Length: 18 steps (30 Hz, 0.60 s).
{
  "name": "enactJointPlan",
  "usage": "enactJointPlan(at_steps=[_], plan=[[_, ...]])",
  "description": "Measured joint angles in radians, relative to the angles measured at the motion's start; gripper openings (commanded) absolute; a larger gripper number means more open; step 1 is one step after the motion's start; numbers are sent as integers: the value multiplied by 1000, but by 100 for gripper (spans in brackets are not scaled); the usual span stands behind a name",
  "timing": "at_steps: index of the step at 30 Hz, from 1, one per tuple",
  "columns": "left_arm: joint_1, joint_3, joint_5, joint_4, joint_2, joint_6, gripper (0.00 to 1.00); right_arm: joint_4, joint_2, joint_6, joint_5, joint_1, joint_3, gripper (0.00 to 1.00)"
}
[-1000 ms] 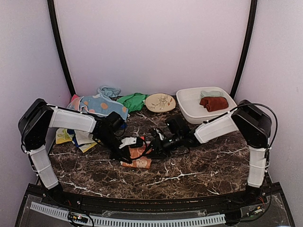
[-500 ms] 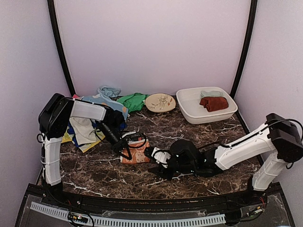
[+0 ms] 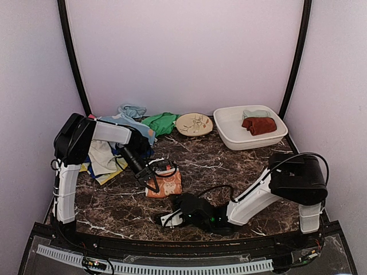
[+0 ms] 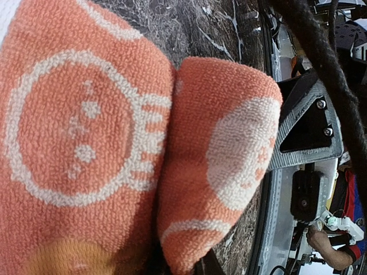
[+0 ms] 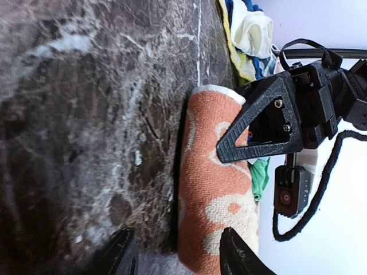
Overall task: Roll the towels
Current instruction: Roll the towel at the center of the board.
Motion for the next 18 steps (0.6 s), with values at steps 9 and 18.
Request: enactJointPlan(at_steps=[9,18], plan=[[5,8,-1,-22,8,7,4,185,147,-221,51,-40,90,49],[18,15,-5,-46,10,43,22,80,192,-148,40,-80,205,21]])
